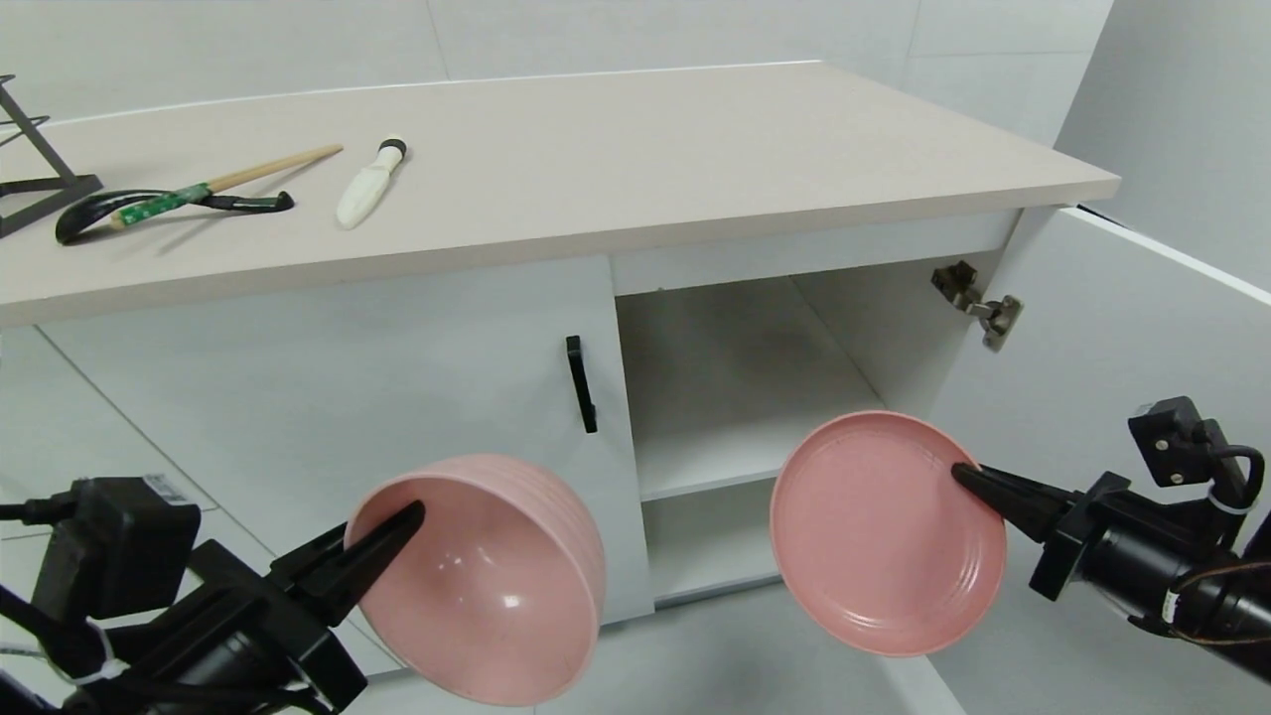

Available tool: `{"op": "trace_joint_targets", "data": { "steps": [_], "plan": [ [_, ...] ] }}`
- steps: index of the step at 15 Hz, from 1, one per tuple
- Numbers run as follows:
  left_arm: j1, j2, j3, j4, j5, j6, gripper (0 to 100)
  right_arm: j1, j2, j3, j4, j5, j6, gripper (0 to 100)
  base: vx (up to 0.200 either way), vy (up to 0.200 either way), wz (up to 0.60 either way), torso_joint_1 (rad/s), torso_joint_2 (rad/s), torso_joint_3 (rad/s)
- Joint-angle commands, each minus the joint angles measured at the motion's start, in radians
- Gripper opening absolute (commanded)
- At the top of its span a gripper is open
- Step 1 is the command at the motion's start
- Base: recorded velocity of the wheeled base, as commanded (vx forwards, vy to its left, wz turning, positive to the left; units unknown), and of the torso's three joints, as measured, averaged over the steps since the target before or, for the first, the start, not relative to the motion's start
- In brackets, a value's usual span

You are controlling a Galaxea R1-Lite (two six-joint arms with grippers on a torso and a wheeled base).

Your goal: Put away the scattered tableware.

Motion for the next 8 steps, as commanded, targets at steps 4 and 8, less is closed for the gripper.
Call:
{"op": "trace_joint_targets", "data": {
  "steps": [4,8],
  "plan": [
    [0.000,-0.009,0.007,0.006,-0.028,0.000,0,0.020,0.071,-0.017,0.000,0.000,0.000,0,0.150,0.000,0.00,0.001,0.00,0.002],
    [0.000,-0.009,0.007,0.006,-0.035,0.000,0,0.052,0.124,-0.061,0.000,-0.001,-0.006,0,0.100,0.000,0.00,0.001,0.00,0.001]
  ]
}}
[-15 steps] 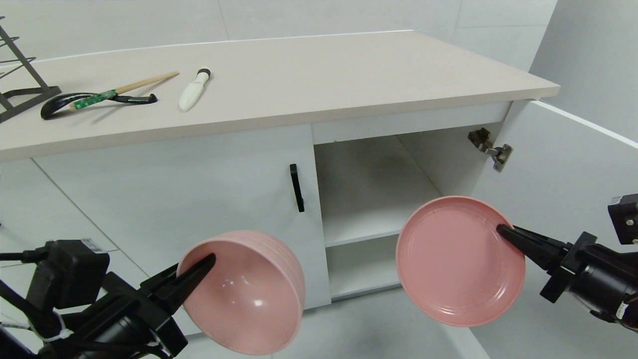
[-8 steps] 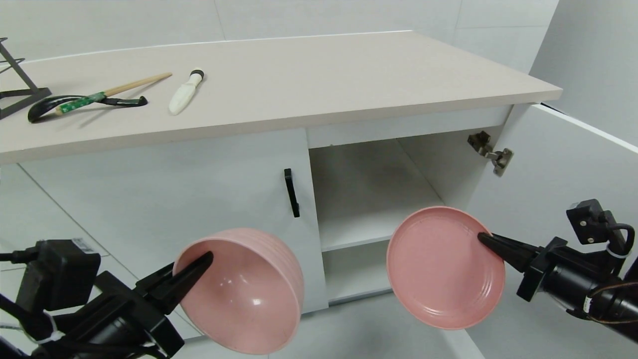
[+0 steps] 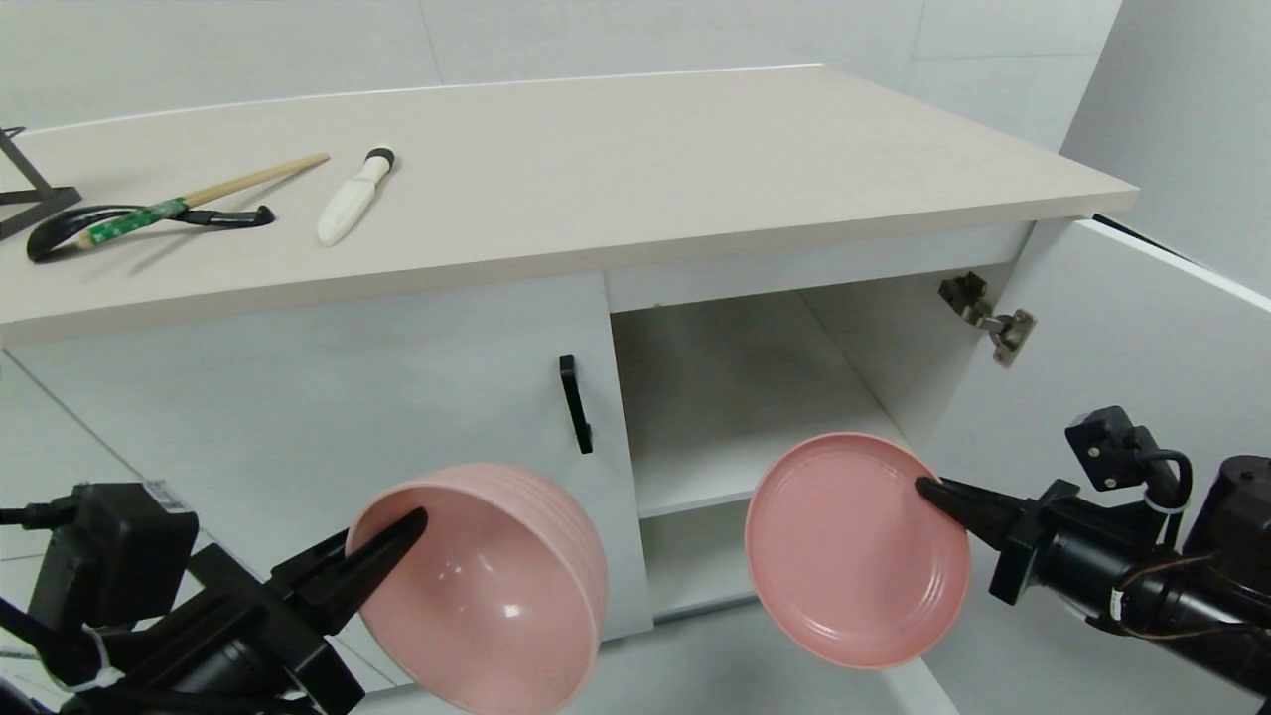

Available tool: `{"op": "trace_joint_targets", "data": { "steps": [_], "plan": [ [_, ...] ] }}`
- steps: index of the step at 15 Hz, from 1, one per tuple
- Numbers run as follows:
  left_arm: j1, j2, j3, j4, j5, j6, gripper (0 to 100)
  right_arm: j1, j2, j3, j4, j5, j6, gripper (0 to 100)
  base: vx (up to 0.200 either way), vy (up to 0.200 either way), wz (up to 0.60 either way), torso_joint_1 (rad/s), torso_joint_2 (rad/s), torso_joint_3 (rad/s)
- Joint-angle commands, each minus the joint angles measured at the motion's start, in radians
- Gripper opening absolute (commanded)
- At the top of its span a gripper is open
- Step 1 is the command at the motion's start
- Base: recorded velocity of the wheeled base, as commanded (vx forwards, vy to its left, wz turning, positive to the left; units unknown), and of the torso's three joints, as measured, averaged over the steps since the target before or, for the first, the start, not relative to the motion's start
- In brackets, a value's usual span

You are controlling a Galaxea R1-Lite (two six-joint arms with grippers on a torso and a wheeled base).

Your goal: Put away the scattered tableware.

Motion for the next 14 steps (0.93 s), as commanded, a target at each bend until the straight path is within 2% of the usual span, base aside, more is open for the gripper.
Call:
{"op": "trace_joint_targets", "data": {
  "steps": [1,4,14],
  "plan": [
    [-0.001,0.000,0.000,-0.003,-0.001,0.000,0,0.007,0.052,-0.038,-0.001,-0.002,-0.003,0,0.000,0.000,0.00,0.000,0.00,0.000],
    [-0.001,0.000,0.000,-0.007,-0.001,0.000,0,0.015,0.116,-0.101,-0.001,-0.048,-0.003,0,0.000,0.000,0.00,0.000,0.00,0.000],
    [-0.001,-0.037,0.000,0.008,-0.027,0.001,0,0.028,0.269,-0.239,-0.001,-0.050,0.006,0,0.000,0.000,0.00,0.000,0.00,0.000]
  ]
}}
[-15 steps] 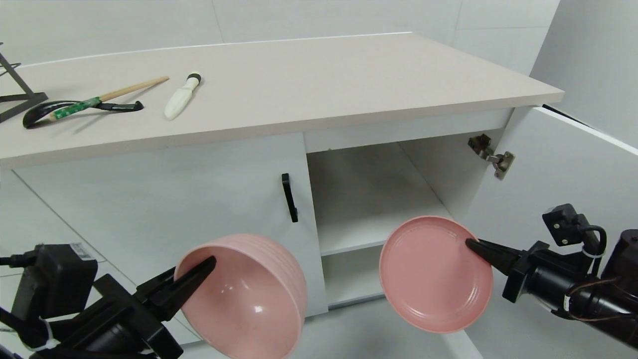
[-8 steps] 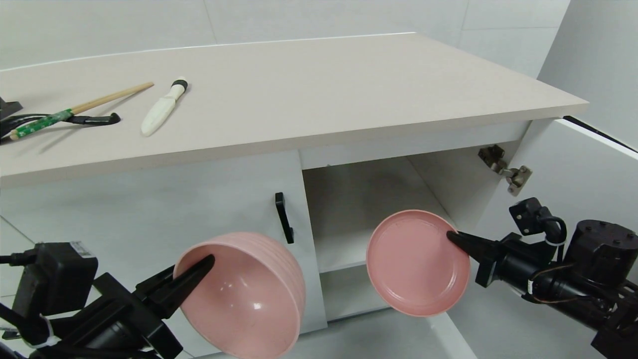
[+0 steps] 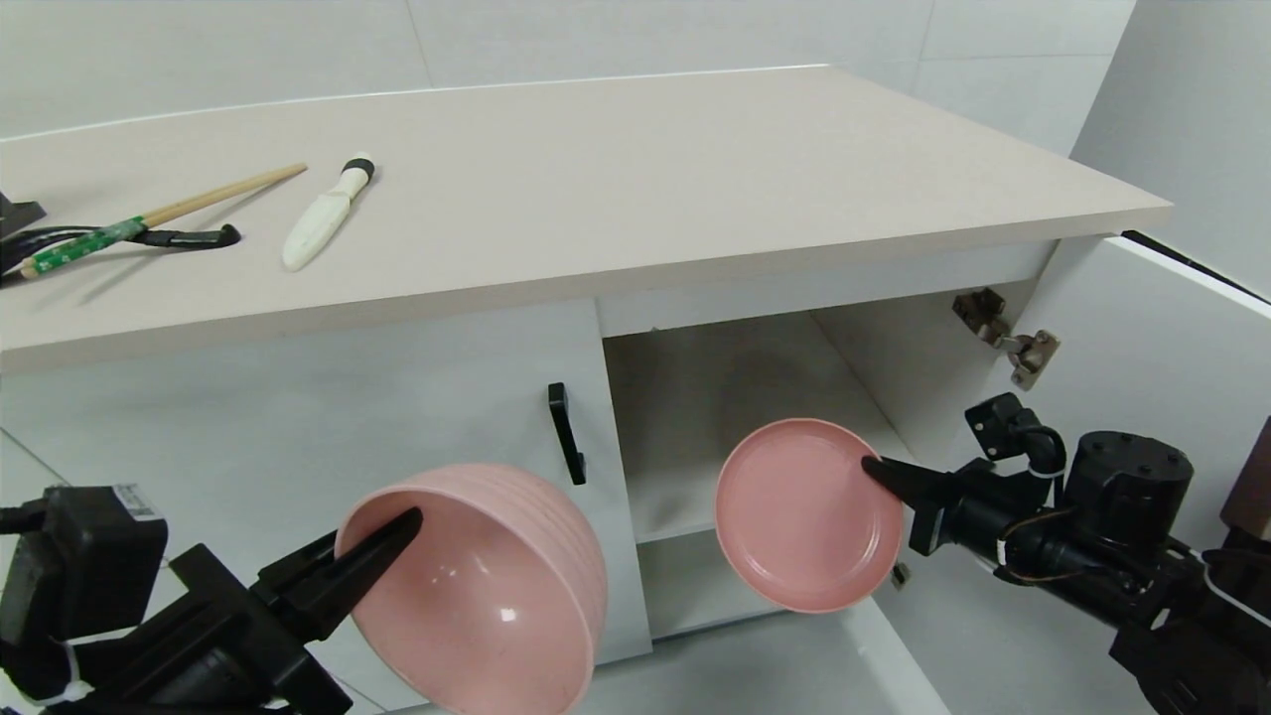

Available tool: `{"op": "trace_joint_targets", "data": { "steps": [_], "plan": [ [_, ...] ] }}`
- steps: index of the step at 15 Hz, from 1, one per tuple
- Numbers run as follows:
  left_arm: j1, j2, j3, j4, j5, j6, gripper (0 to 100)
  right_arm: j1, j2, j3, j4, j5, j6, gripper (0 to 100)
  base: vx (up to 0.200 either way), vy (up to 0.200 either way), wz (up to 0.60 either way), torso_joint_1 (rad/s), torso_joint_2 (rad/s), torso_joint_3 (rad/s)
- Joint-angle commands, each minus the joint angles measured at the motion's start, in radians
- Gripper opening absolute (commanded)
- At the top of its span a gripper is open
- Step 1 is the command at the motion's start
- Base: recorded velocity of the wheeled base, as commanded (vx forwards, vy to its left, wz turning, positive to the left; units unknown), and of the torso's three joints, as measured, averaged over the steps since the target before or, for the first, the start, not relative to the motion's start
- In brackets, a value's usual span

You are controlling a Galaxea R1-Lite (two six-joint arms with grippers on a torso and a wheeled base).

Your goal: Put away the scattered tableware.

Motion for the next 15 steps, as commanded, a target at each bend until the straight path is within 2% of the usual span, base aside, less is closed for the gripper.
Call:
{"op": "trace_joint_targets", "data": {
  "steps": [1,5,9,11,13,15],
  "plan": [
    [0.001,0.001,0.000,0.000,0.001,0.000,0,0.009,0.066,-0.051,-0.001,-0.001,0.007,0,0.000,0.000,0.00,0.000,0.00,0.000],
    [0.001,0.010,-0.003,0.000,0.001,0.009,0,0.029,0.135,-0.160,-0.001,-0.005,0.090,0,0.000,0.000,0.00,0.000,0.00,0.000],
    [0.001,-0.005,-0.015,-0.009,0.032,0.061,0,0.033,0.221,-0.269,-0.001,-0.084,0.115,0,0.000,0.000,0.00,0.000,0.00,0.000],
    [0.001,-0.009,-0.026,-0.009,0.070,0.072,0,0.038,0.240,-0.278,-0.001,-0.085,0.116,0,0.000,0.000,0.00,0.000,0.00,0.000],
    [0.001,-0.010,-0.027,-0.009,0.073,0.074,0,0.038,0.258,-0.325,-0.001,-0.096,0.119,0,0.000,0.000,0.00,0.000,0.00,0.000],
    [0.001,-0.016,-0.032,-0.010,0.081,0.094,0,0.035,0.292,-0.387,-0.001,-0.098,0.130,0,0.000,0.000,0.00,0.000,0.00,0.000]
  ]
}}
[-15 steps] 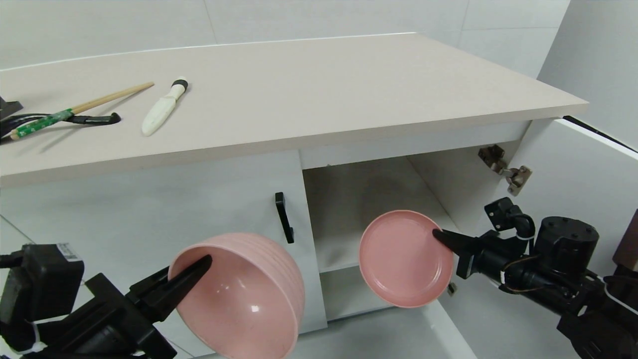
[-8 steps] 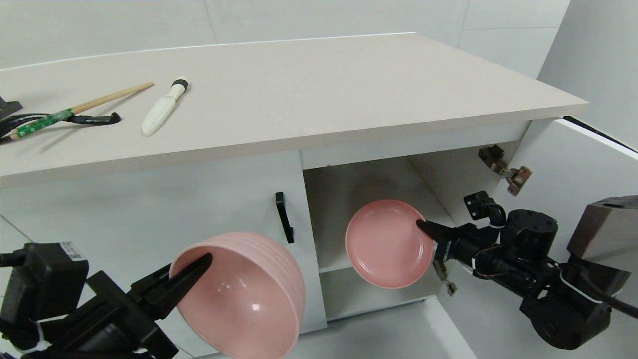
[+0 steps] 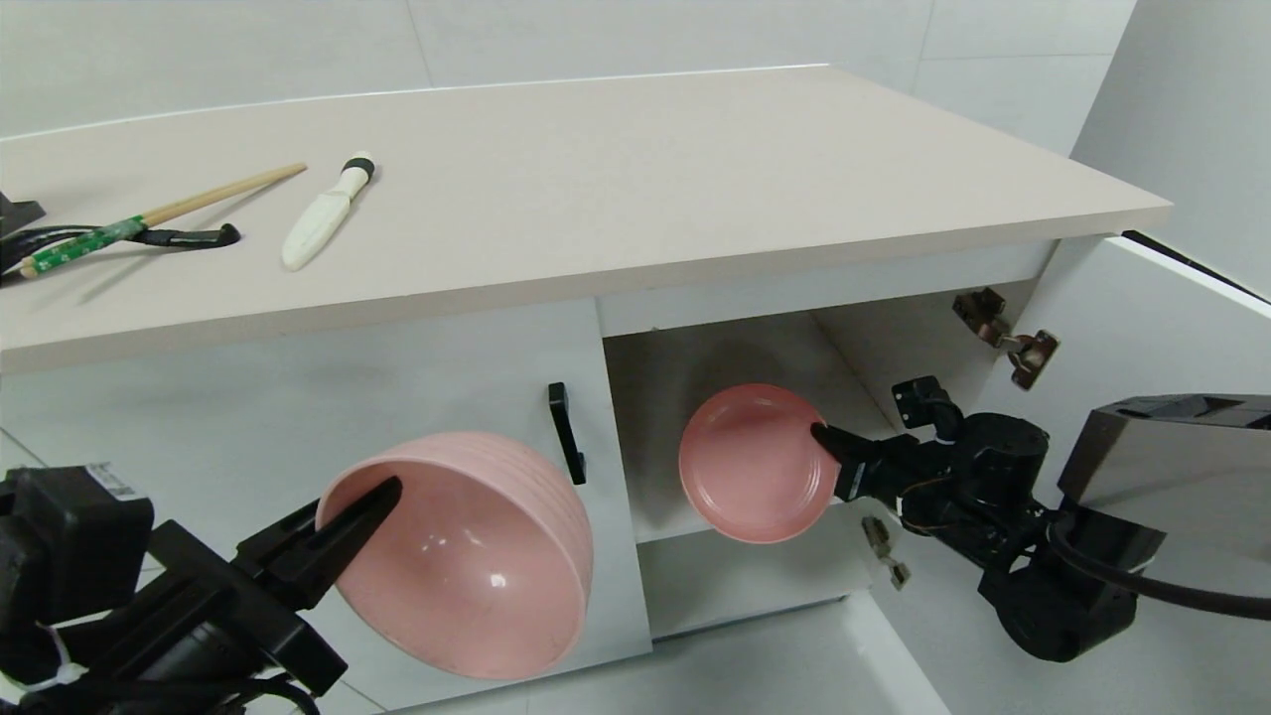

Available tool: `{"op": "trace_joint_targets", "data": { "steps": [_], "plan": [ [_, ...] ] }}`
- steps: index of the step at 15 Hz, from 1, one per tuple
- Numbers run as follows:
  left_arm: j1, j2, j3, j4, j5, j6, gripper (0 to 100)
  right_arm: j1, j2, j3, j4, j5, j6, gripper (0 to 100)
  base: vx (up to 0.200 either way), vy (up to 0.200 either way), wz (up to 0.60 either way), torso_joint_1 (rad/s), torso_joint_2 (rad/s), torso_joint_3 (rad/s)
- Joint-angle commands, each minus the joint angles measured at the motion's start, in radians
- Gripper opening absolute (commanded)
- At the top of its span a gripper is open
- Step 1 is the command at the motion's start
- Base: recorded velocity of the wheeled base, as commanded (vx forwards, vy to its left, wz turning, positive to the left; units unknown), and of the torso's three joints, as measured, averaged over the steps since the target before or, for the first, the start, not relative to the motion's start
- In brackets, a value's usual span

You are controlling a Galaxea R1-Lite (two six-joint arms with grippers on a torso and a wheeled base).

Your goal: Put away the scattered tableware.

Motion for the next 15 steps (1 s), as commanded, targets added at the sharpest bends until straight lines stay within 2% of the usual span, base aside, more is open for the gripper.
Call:
{"op": "trace_joint_targets", "data": {
  "steps": [1,5,9,11,13,15],
  "plan": [
    [0.000,-0.011,0.000,0.001,0.005,0.005,0,-0.002,0.045,-0.066,-0.001,-0.001,0.003,0,0.000,0.000,0.00,0.000,0.00,0.000],
    [0.000,-0.027,-0.004,0.001,0.007,0.014,0,-0.003,0.086,-0.217,0.120,-0.024,0.004,0,0.000,0.000,0.00,0.000,0.00,0.000],
    [0.014,-0.033,-0.005,0.001,0.007,0.016,0,-0.003,0.124,-0.295,0.188,-0.037,0.004,0,0.000,0.000,0.00,0.000,0.00,0.000],
    [0.027,-0.033,-0.007,0.001,0.008,0.016,0,-0.003,0.143,-0.355,0.223,-0.073,0.004,0,0.000,0.000,0.00,0.000,0.00,0.000],
    [0.075,-0.034,-0.022,0.001,0.008,0.014,0,-0.003,0.155,-0.401,0.260,-0.086,0.004,0,0.000,0.000,0.00,0.000,0.00,0.000],
    [0.096,-0.034,-0.028,0.001,0.007,0.011,0,-0.003,0.164,-0.434,0.267,-0.087,0.004,0,0.000,0.000,0.00,0.000,0.00,0.000]
  ]
}}
